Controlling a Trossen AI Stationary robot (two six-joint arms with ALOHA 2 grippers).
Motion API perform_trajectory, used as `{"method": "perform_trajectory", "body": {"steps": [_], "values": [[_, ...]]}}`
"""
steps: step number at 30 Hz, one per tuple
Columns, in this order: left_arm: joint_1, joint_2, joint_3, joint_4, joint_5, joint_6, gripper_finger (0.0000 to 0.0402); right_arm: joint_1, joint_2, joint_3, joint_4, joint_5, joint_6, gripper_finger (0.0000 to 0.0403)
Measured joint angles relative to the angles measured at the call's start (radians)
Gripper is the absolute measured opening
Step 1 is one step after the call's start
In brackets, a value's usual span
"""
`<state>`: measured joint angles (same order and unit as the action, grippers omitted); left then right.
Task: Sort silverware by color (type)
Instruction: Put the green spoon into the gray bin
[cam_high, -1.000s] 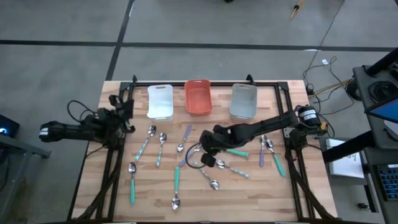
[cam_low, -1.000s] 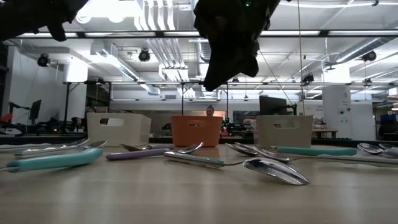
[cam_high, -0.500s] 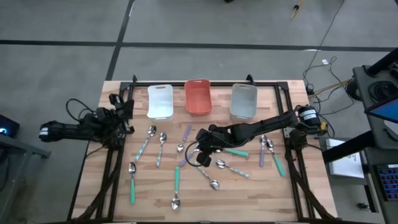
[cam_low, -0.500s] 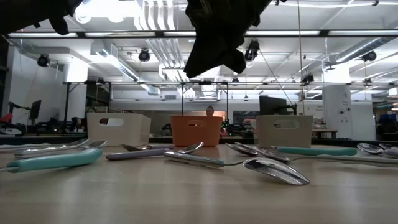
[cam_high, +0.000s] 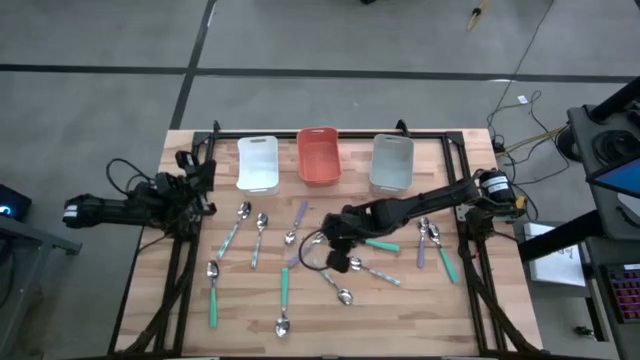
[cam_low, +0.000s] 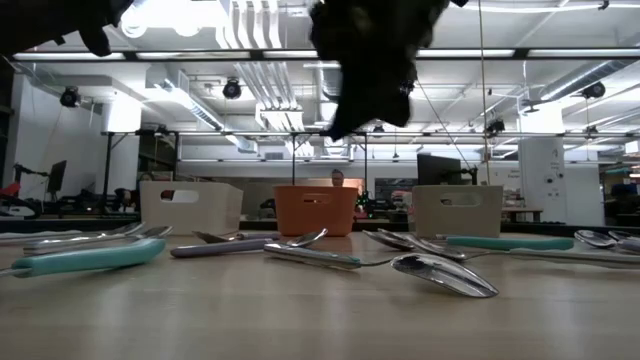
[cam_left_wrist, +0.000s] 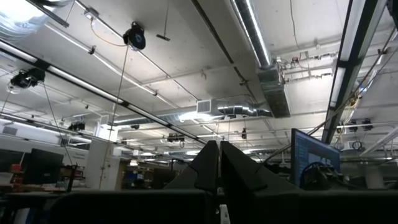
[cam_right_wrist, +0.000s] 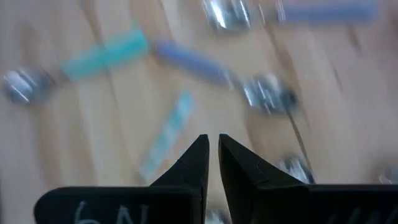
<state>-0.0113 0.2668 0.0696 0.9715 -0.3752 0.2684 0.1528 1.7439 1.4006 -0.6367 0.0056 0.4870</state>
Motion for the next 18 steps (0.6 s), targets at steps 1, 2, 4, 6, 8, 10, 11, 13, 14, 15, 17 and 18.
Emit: {"method": "perform_trajectory", "body": {"steps": [1, 2, 4, 6, 8, 10, 11, 13, 14, 15, 17, 18], "values": [[0.000, 0.000, 0.000, 0.000, 0.000, 0.000, 0.0000, 0.000, 0.000, 0.000, -0.070, 0.000, 0.000, 0.0032], [0.000, 0.000, 0.000, 0.000, 0.000, 0.000, 0.0000, 0.000, 0.000, 0.000, -0.139, 0.002, 0.000, 0.0036], [0.000, 0.000, 0.000, -0.002, 0.000, 0.000, 0.0000, 0.002, 0.000, 0.000, -0.252, 0.019, -0.001, 0.0050], [0.000, 0.000, 0.000, -0.005, 0.000, 0.000, 0.0000, 0.002, 0.000, 0.000, -0.323, 0.044, -0.010, 0.0072], [0.000, 0.000, 0.000, -0.007, 0.000, 0.000, 0.0000, 0.002, 0.000, -0.004, -0.352, 0.065, -0.037, 0.0097], [0.000, 0.000, 0.000, -0.012, 0.000, 0.000, 0.0000, 0.002, 0.000, -0.020, -0.348, 0.073, -0.071, 0.0121], [0.000, 0.000, 0.000, -0.016, 0.000, 0.000, 0.0000, 0.002, 0.000, -0.027, -0.345, 0.073, -0.093, 0.0131], [0.000, 0.000, 0.000, -0.023, 0.000, 0.000, 0.0000, 0.002, 0.000, -0.047, -0.341, 0.074, -0.115, 0.0148], [0.000, 0.000, 0.000, -0.029, 0.000, 0.000, 0.0000, 0.002, 0.000, -0.060, -0.336, 0.074, -0.122, 0.0155], [0.000, 0.000, 0.000, -0.032, 0.000, 0.000, 0.0000, 0.002, 0.000, -0.075, -0.326, 0.074, -0.122, 0.0160], [0.000, 0.000, 0.000, -0.042, 0.000, -0.010, 0.0000, 0.002, 0.000, -0.102, -0.314, 0.074, -0.119, 0.0166], [0.000, 0.000, 0.000, -0.047, 0.000, -0.019, 0.0000, 0.002, 0.000, -0.113, -0.315, 0.074, -0.112, 0.0168]]}}
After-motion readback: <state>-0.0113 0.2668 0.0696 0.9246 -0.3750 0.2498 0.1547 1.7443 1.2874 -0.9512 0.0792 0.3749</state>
